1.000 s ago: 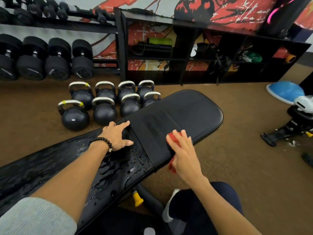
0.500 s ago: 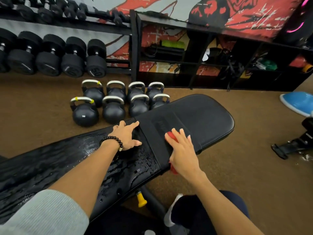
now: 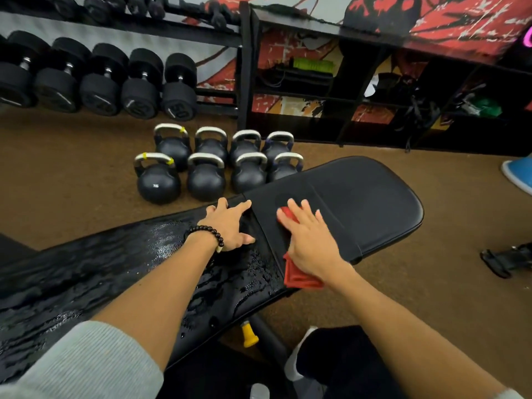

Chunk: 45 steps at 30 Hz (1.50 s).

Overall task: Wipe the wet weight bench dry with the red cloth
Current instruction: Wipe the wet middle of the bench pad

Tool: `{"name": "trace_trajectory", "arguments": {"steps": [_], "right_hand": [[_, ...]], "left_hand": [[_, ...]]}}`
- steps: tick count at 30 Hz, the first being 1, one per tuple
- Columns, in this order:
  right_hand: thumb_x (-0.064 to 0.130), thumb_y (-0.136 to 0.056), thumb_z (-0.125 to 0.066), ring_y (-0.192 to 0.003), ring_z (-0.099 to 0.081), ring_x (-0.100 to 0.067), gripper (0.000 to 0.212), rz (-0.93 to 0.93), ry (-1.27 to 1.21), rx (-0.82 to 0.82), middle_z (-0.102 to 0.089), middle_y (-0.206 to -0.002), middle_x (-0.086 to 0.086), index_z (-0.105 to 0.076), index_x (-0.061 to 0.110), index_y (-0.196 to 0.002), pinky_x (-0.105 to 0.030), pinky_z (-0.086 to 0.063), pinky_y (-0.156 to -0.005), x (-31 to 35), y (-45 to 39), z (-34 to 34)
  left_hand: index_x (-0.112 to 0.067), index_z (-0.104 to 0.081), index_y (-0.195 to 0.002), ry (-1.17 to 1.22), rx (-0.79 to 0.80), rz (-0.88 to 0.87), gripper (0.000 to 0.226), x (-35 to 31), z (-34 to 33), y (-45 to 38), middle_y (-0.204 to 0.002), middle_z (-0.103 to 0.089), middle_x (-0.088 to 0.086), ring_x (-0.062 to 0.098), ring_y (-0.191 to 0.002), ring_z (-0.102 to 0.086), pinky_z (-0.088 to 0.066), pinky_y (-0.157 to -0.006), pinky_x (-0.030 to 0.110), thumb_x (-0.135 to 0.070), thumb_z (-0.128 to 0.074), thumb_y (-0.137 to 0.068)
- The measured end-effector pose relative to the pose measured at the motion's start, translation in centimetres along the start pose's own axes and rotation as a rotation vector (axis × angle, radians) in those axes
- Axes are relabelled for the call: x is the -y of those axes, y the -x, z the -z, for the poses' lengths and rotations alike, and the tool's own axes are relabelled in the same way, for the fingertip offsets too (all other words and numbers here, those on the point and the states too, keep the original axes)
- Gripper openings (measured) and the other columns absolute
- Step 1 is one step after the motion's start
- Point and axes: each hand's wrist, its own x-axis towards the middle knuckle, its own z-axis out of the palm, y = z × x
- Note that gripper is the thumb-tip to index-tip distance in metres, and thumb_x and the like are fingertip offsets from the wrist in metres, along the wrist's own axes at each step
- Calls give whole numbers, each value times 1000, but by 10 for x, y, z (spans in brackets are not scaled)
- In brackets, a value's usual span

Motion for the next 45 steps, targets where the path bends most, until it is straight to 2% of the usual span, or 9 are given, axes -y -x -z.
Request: {"name": "trace_trajectory", "arguments": {"steps": [5, 12, 16, 21, 27, 31, 36, 41, 45], "right_hand": [[22, -93, -57, -150, 0, -43, 73, -229, -32, -14, -7, -165, -17, -22, 11, -156, -55, -12, -121, 2, -78, -2], [27, -99, -32, -154, -1, -33, 60, 122, -99, 54, -11, -166, -8, -22, 18, -157, -46, -8, -124, 32, 29, -12], [15, -99, -38, -152, -10, -37, 55, -60, -57, -53, -21, -164, -12, -35, 19, -153, -53, -11, -122, -11, -15, -2], [23, -100, -46, -149, -5, -45, 59, -280, -45, -66, -14, -163, -20, -27, 8, -154, -57, -14, -119, 0, -69, -2], [15, -94, -49, -153, 0, -33, 67, 79, -118, 6, -10, -166, -5, -27, 19, -157, -45, -1, -123, 29, 31, -9], [5, -93, -44, -151, -11, -39, 60, -150, -84, -57, -23, -164, -8, -40, 21, -151, -58, -11, -120, -37, 24, 5], [10, -91, -57, -151, -5, -41, 74, -371, -149, -148, -17, -164, -13, -24, 14, -157, -54, -11, -121, -9, 4, 6], [5, -93, -47, -154, 5, -26, 74, 56, -124, -41, -6, -167, 0, -16, 18, -159, -38, 11, -122, 20, 58, -8], [3, -95, -46, -153, -10, -33, 64, -203, -103, -91, -19, -165, -6, -30, 18, -155, -56, -11, -122, -39, 36, 5]], "left_hand": [[-43, -14, -154, 12, -4, 9, 93, -1, 0, 4, -151, -21, 13, 38, -140, -21, -37, -110, 54, -51, -72, -82], [-44, -13, -154, -18, -13, 5, 93, 2, 1, 2, -149, -21, 9, 37, -139, -21, -42, -103, 55, -55, -71, -81], [-45, -15, -153, -24, -14, -2, 93, 3, 2, 2, -148, -22, 9, 38, -137, -23, -41, -103, 57, -56, -71, -80], [-45, -13, -154, -27, -18, 1, 93, 1, 3, 7, -149, -22, 9, 37, -138, -22, -42, -103, 56, -56, -70, -81], [-46, -12, -153, -33, -24, -3, 93, 4, 2, 5, -151, -21, 7, 36, -141, -20, -43, -102, 56, -59, -69, -81], [-46, -12, -153, -39, -16, -5, 93, 4, 2, 4, -152, -20, 8, 37, -141, -19, -42, -103, 57, -58, -69, -81], [-46, -11, -154, -42, -7, 3, 92, 3, 2, 6, -154, -18, 9, 38, -142, -18, -40, -105, 56, -57, -68, -82], [-47, -12, -154, -37, -9, 1, 93, 3, 2, 4, -153, -19, 8, 36, -141, -19, -43, -103, 54, -58, -69, -81], [-47, -13, -153, -44, -6, 6, 93, 2, 3, 4, -151, -21, 7, 36, -140, -21, -44, -101, 53, -58, -70, -81]]}}
